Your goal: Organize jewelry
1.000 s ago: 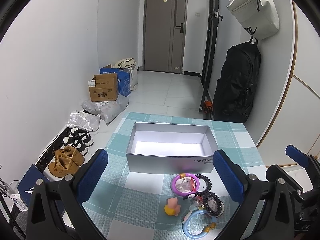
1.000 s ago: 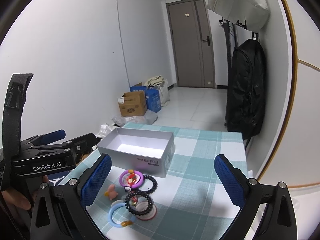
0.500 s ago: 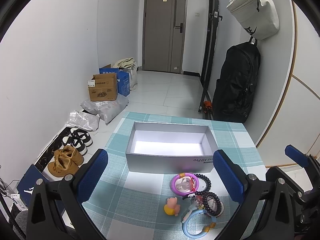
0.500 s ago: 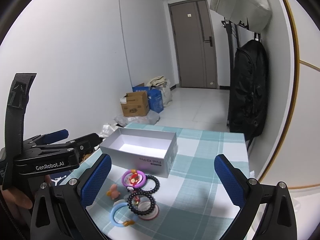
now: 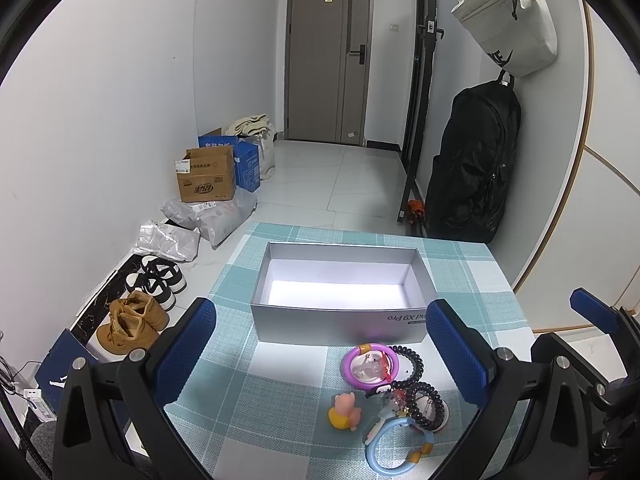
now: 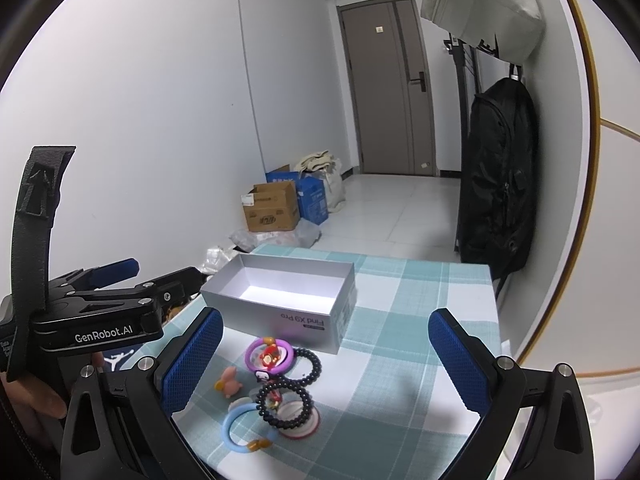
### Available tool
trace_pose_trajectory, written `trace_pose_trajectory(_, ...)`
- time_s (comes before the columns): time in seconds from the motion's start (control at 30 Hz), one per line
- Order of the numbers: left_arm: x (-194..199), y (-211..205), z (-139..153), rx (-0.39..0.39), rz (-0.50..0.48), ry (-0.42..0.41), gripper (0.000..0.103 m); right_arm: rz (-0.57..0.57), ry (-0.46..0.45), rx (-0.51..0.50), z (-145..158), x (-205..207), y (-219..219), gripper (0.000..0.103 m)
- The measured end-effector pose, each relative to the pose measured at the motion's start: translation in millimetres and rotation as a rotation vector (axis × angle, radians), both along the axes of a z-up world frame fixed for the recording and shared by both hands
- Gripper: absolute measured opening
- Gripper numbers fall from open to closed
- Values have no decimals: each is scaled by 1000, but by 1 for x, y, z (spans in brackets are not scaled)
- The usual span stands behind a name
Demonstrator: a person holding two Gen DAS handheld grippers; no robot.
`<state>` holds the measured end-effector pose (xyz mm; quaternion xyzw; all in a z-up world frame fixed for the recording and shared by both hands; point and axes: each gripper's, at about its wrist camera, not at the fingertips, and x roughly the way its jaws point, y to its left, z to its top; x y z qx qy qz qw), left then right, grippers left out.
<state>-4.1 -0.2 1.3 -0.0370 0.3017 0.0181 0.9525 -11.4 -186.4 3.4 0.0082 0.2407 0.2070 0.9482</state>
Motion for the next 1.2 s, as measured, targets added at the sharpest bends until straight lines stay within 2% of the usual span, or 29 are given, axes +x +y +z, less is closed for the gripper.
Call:
trace_pose_trajectory(0.6,6,2,-10,-6,-33,29,102,20,38,-29,-8,5,5,103)
trace_pose_trajectory(0.8,10,14,-16,-52,-62,66,102,71,142,-2,-20,17,6,103)
trace_pose_trajectory(1.0,14,33,-21,-75,-51,84,102,143,290,-48,-48,29,20,103)
trace_pose_trajectory(1.1,19,43,-28,-91,-50,112,102,172,353,-74,-65,34,28,98)
trace_pose_trajectory(1.2,23,50,-34,-104,-47,149,102,195,416,-89,-79,40,35,90)
